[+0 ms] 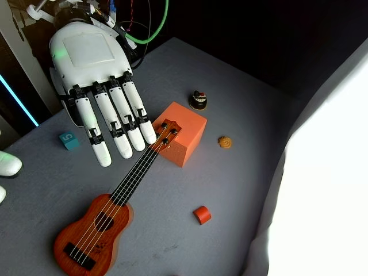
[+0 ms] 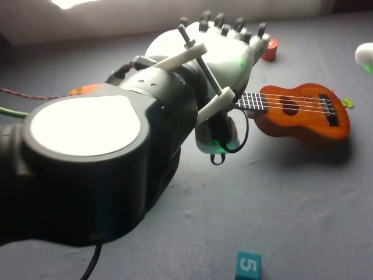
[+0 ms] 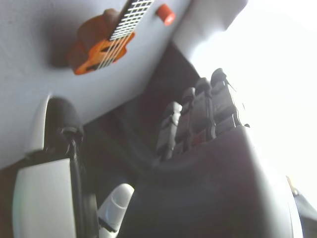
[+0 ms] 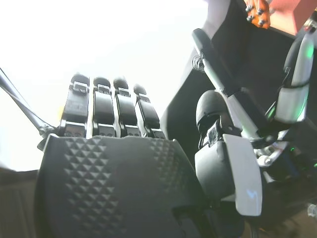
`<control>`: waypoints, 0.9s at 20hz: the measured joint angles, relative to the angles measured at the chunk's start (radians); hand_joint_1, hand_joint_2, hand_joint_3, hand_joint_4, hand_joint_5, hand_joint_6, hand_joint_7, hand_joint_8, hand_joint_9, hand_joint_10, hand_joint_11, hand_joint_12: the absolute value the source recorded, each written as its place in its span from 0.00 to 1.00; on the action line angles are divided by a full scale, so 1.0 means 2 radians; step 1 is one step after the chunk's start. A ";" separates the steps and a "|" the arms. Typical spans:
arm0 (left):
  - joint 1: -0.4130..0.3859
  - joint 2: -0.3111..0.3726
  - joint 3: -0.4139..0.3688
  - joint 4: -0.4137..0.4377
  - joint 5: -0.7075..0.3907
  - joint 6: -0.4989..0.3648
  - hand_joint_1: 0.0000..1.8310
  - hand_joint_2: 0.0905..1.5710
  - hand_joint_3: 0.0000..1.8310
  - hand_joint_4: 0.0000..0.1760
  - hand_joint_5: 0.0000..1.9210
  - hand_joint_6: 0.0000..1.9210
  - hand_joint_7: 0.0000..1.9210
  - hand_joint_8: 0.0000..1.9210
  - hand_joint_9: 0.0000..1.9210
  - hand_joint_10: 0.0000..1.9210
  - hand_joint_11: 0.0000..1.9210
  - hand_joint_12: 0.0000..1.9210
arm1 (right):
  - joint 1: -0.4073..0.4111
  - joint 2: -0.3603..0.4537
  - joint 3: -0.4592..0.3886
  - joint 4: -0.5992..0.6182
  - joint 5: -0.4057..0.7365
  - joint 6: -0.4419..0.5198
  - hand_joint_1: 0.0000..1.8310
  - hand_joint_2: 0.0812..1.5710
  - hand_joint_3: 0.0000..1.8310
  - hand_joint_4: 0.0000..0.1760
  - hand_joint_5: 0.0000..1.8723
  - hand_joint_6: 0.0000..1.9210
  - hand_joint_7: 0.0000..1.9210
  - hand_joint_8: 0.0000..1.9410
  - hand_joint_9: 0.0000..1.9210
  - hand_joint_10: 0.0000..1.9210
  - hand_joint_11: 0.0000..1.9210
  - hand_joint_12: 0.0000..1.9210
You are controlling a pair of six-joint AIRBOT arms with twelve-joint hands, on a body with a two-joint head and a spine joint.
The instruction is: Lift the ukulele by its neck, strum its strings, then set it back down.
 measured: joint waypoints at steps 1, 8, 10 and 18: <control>0.005 -0.005 0.009 -0.005 0.000 0.000 0.61 0.60 0.00 0.20 0.00 0.00 0.00 0.00 0.00 0.00 0.00 0.00 | 0.000 0.000 0.000 -0.001 -0.001 0.001 0.06 0.83 0.00 0.00 0.00 0.00 0.01 0.00 0.00 0.00 0.00 0.00; 0.017 -0.073 0.090 -0.029 -0.010 0.017 0.59 0.63 0.00 0.00 0.00 0.00 0.00 0.00 0.00 0.00 0.00 0.00 | 0.000 -0.002 0.000 -0.005 -0.015 -0.002 0.07 0.83 0.00 0.00 0.00 0.00 0.03 0.00 0.01 0.00 0.00 0.00; 0.017 -0.085 0.107 -0.038 -0.010 0.030 0.61 0.64 0.00 0.00 0.00 0.00 0.00 0.00 0.00 0.00 0.00 0.00 | 0.000 -0.002 0.000 -0.005 -0.015 -0.002 0.06 0.84 0.00 0.00 0.00 0.00 0.02 0.00 0.00 0.00 0.00 0.00; 0.018 -0.114 0.161 -0.069 0.009 0.064 0.60 0.62 0.00 0.00 0.00 0.00 0.00 0.00 0.00 0.00 0.00 0.00 | 0.000 -0.002 -0.001 -0.007 -0.015 -0.004 0.08 0.83 0.00 0.00 0.01 0.00 0.04 0.01 0.01 0.00 0.00 0.00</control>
